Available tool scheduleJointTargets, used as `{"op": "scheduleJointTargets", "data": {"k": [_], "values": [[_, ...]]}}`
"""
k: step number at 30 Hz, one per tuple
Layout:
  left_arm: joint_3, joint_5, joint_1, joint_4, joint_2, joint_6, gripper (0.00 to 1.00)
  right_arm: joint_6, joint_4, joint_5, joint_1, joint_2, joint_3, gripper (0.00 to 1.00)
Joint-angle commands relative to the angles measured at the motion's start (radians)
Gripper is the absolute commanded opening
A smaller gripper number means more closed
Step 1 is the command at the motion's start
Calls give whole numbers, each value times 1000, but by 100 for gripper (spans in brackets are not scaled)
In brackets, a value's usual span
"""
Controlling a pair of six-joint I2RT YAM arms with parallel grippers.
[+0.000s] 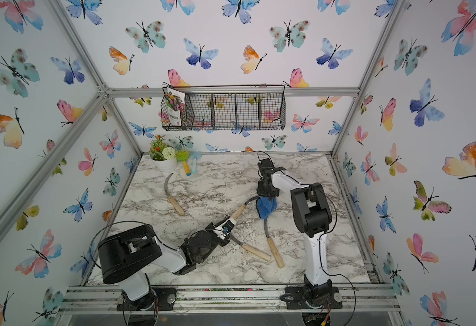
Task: Wipe small sickles with rags
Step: Wipe the small sickle.
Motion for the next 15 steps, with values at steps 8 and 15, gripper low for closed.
{"op": "scheduleJointTargets", "data": {"k": [8,15], "values": [[13,-72,7,45,-17,7,0,-14,-75,-47,195,-71,30,2],[13,-83,6,45,-21,6,0,7,-82,-83,279,-98,36,2]]}}
